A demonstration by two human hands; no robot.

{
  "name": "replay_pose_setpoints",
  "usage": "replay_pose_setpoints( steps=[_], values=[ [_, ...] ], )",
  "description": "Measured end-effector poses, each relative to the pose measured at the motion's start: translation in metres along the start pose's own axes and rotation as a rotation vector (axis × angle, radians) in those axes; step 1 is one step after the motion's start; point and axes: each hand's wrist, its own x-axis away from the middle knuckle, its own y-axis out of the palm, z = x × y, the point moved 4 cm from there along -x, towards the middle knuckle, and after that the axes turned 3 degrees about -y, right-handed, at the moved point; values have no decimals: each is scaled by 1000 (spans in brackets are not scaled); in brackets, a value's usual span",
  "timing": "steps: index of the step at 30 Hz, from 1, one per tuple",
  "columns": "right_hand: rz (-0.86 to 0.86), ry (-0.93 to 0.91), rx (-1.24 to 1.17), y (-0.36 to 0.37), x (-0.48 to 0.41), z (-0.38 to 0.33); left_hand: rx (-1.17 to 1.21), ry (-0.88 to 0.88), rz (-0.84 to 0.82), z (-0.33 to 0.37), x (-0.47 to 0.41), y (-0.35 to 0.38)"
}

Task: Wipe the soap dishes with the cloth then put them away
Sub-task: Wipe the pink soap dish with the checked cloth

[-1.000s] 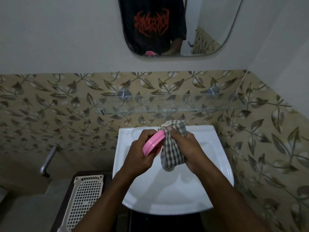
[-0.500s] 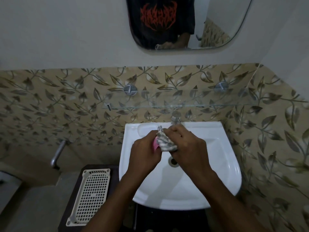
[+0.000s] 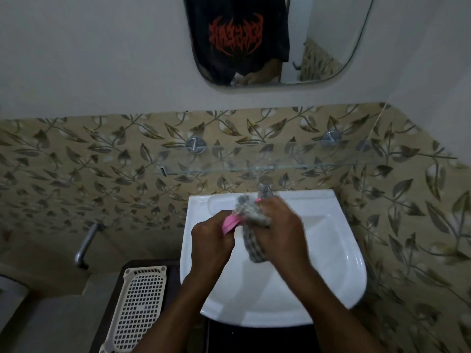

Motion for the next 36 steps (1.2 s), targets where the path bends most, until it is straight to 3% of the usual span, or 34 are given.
replay_pose_setpoints(
  steps=[2, 4, 8, 10, 13, 15, 17, 20, 22, 25, 27, 30, 32, 36],
  values=[
    [3, 219, 22, -10, -14, 25, 52, 42, -10, 2, 1, -2],
    [-33, 215, 40, -11, -17, 26, 74, 65, -6, 3, 3, -2],
    [-125, -194, 30, 4, 13, -26, 125, 34, 53, 2, 5, -2],
    [-103, -301, 43, 2, 16, -24, 185, 29, 55, 1, 6, -4],
    [95, 12, -6, -12, -6, 10, 203, 29, 54, 5, 5, -8],
    [131, 166, 30, -14, -14, 25, 211, 23, 69, 6, 4, -9],
    [124, 53, 9, -10, -12, 11, 200, 36, 79, 9, 1, -10],
    [15, -361, -2, 5, 10, -28, 254, 4, 74, 6, -3, -10],
    [-19, -428, 24, 10, 12, -28, 311, -44, 85, 3, -3, -12],
    [90, -64, -20, 0, -9, 4, 312, -47, 97, 2, -2, -16],
    [45, 204, -65, -1, -17, 32, 333, -78, 111, 1, 1, -20],
    [-152, 501, -533, 13, -7, 51, 373, -82, 84, 1, 7, -21],
    [-179, 565, -663, 18, 4, 54, 389, -81, 13, -1, 10, -19],
    [-114, 477, -498, 15, 7, 55, 222, -133, -156, -22, 16, -9]
  ],
)
